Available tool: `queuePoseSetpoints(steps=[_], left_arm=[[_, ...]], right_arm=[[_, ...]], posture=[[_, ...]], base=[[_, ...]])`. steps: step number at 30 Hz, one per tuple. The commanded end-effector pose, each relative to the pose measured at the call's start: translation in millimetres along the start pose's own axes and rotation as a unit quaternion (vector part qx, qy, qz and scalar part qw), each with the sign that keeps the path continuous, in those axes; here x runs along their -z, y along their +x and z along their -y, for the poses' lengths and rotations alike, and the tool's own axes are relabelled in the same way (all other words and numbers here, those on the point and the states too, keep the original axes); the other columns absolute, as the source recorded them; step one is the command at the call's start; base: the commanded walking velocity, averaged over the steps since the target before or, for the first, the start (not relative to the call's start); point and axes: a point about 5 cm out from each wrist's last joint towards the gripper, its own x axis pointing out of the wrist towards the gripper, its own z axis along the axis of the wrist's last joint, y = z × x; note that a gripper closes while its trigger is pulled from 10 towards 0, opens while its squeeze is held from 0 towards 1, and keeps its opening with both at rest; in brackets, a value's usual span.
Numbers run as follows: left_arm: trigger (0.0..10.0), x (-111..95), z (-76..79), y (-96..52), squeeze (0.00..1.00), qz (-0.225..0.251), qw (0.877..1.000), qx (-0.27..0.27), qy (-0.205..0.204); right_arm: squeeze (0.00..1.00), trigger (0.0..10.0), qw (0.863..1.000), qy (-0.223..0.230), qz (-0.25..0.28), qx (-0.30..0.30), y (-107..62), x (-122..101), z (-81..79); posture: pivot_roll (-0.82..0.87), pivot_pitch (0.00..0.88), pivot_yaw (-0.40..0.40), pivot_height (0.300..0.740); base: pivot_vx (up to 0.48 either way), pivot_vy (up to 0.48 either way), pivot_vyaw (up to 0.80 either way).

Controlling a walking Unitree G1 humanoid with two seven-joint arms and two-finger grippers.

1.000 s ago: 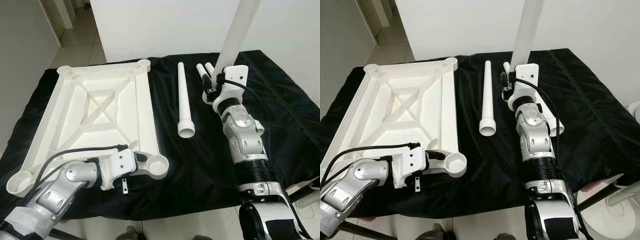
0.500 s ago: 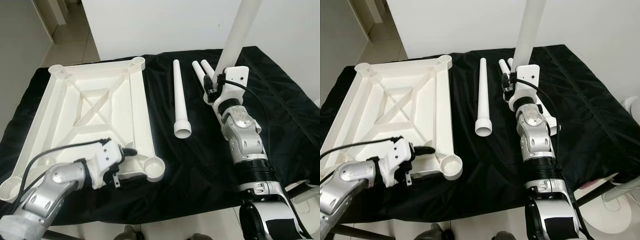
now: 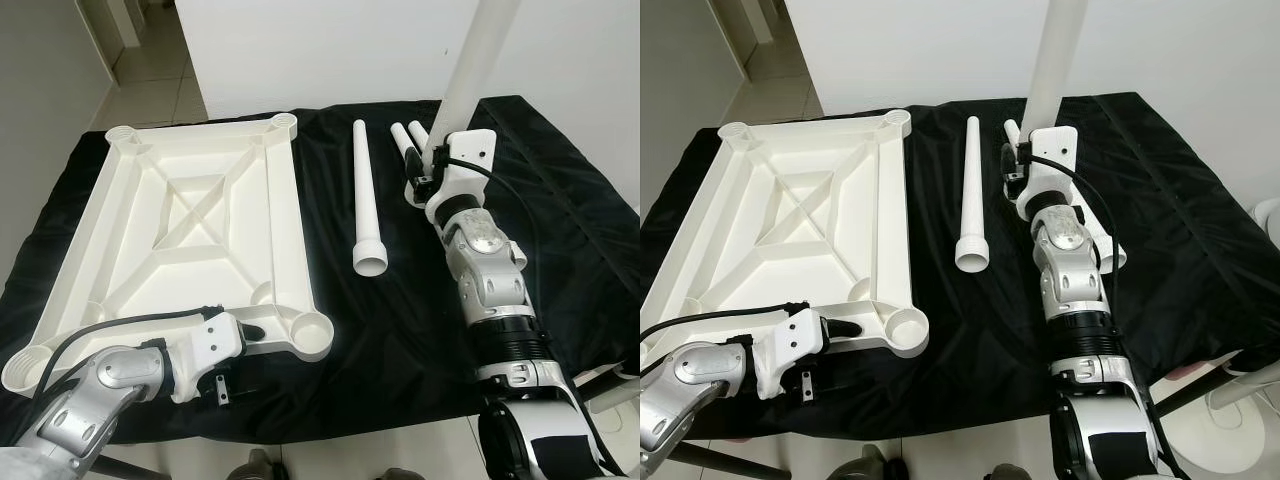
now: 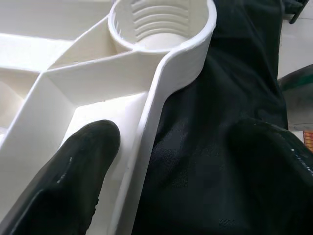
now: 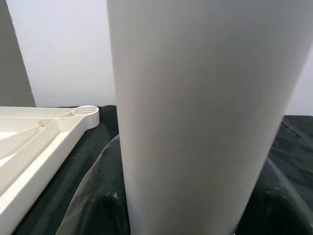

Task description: Building children table

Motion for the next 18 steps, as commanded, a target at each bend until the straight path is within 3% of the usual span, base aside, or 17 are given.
queuePoseSetpoints(steps=[1,3,6,12,18], left_arm=[[10.0,1,1.3,6.1,0.0,-0.01,1.0,0.009,0.004],[10.0,-7,0.9,22.1,0.0,0.008,1.0,0.003,0.009],[10.0,-14,0.2,34.7,0.0,0.021,1.0,-0.001,0.008],[10.0,-28,0.8,55.1,0.0,0.046,0.999,0.004,0.009],[10.0,-50,1.9,77.3,0.0,0.102,0.995,0.006,-0.02]], right_arm=[[0.0,10.0,1.0,0.002,0.011,-0.008,3.3,-4,-4.6],[0.0,10.0,1.0,0.002,0.011,-0.011,2.6,-4,-5.5],[0.0,10.0,1.0,0.001,0.012,-0.011,1.4,-4,-5.2],[0.0,10.0,1.0,0.002,0.011,-0.008,-1.0,-3,-2.8],[0.0,10.0,1.0,0.008,0.005,-0.001,-9.9,4,2.4]], posture=[[-0.07,0.017,0.062,0.74],[-0.07,0.014,0.062,0.74],[-0.08,0.013,0.065,0.74],[-0.09,0.013,0.065,0.74],[-0.1,0.017,0.069,0.74]], base=[[0.0,0.0,0.0],[0.0,0.0,0.0],[0.0,0.0,0.0],[0.0,0.0,0.0],[0.0,0.0,0.0]])
